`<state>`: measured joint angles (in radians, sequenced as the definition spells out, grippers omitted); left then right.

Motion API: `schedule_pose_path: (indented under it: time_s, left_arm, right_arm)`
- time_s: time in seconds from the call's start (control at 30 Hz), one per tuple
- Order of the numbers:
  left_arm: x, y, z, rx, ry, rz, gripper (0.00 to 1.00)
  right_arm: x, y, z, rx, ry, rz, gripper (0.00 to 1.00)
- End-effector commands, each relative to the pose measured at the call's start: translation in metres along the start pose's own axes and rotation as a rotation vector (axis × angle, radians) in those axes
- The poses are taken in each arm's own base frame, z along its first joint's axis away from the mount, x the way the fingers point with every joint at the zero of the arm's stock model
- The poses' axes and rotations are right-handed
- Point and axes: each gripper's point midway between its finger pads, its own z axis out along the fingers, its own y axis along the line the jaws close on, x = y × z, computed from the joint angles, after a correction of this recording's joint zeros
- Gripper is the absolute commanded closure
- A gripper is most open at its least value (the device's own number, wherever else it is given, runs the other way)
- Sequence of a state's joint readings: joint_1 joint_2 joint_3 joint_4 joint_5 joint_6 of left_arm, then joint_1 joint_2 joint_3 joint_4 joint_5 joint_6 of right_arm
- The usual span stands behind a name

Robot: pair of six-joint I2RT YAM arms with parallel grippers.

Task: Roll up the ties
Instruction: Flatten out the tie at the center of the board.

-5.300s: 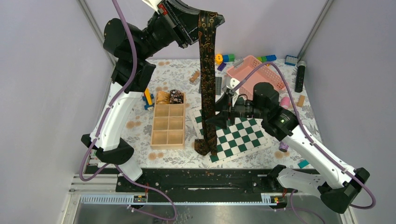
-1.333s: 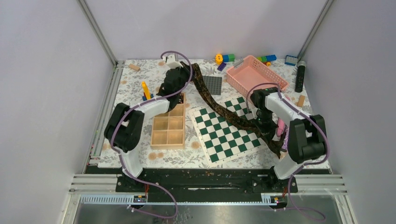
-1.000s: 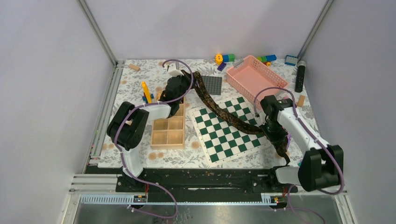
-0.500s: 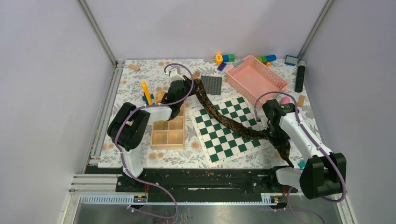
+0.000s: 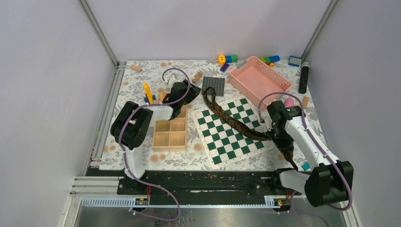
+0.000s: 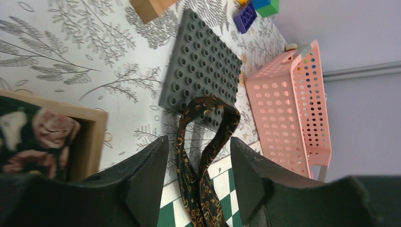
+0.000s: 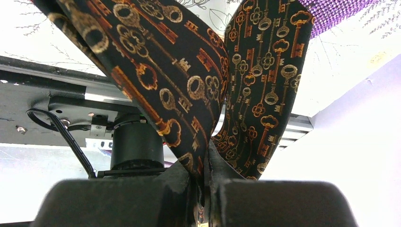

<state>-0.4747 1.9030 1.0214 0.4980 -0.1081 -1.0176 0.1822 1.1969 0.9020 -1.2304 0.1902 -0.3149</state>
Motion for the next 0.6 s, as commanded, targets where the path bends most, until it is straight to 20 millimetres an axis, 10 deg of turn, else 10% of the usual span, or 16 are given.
schedule_pose_path:
  time_s: [0.0,0.17,0.33,0.57]
  left_arm:
    - [-0.012,-0.006,-0.002,0.01,-0.007,-0.065,0.49]
    - [-0.033,-0.019,-0.018,0.004,-0.042,-0.026,0.49]
    - [-0.069,-0.051,-0.043,0.017,-0.083,0.038,0.46]
    - [-0.117,-0.075,-0.09,-0.007,-0.163,0.118,0.22]
  right_arm:
    - [0.0,0.002,-0.005,-0.017,-0.028,-0.01,1.0]
    - [-0.001,0.006,-0.006,-0.039,-0.035,-0.001,0.95]
    - [-0.005,0.002,-0.015,-0.024,-0.047,0.042,0.29]
    - [-0.03,-0.007,-0.037,-0.006,-0.142,0.082,0.09]
